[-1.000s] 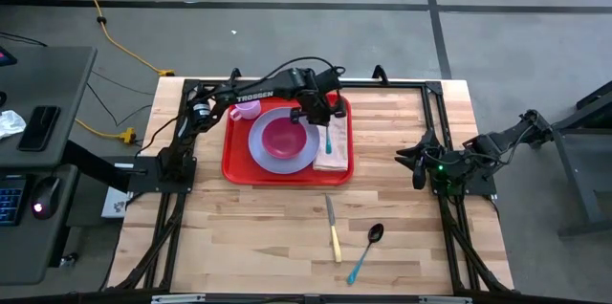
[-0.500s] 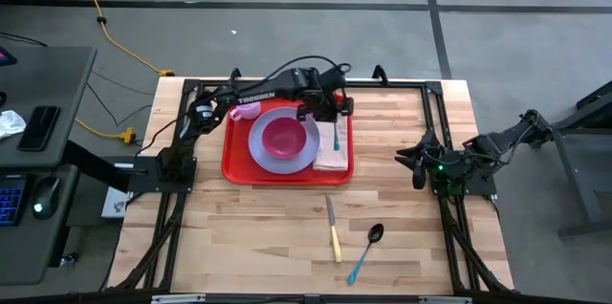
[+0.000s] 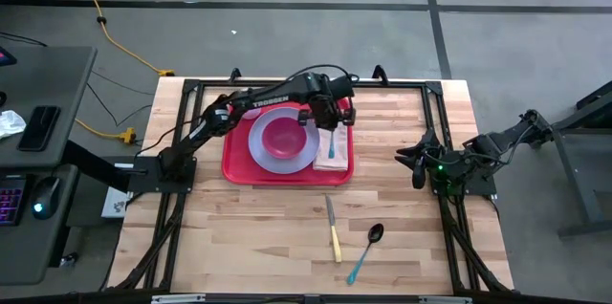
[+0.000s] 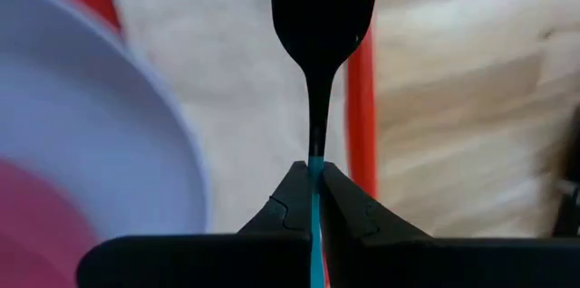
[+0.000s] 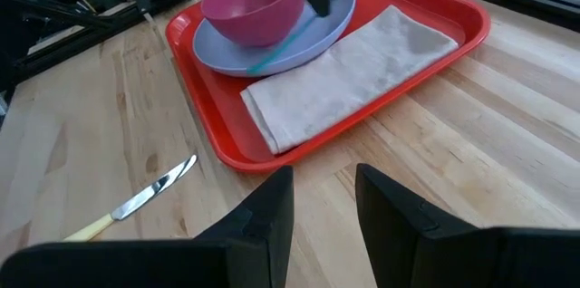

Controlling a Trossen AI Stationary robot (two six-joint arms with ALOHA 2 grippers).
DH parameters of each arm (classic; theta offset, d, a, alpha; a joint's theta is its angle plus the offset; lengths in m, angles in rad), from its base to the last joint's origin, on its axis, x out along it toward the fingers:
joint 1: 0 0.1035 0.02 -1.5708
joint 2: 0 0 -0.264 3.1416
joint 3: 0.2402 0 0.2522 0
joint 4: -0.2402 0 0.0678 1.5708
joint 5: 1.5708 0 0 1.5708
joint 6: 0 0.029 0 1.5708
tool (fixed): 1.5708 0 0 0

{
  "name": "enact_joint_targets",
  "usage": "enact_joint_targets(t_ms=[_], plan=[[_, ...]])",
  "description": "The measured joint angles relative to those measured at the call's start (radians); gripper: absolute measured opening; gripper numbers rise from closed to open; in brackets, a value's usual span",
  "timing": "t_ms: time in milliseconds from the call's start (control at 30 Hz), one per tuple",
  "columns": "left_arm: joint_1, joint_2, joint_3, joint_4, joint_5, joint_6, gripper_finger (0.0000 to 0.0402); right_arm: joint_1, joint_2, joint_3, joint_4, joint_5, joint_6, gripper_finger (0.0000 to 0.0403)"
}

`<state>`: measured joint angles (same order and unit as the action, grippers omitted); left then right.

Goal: Set up tray
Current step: Put the blue fork on the white table napkin to the right of the purple plate

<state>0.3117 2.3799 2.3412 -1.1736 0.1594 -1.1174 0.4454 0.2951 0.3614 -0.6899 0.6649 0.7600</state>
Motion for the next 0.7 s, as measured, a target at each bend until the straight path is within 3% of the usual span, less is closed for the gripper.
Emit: enact_joint_targets(t_ms=[700], plan=[[-0.012, 0.057, 0.002, 0.014, 0.000, -0.043, 0.0035, 0.000, 0.000, 0.000, 0.000, 0.013, 0.002, 0.0099]])
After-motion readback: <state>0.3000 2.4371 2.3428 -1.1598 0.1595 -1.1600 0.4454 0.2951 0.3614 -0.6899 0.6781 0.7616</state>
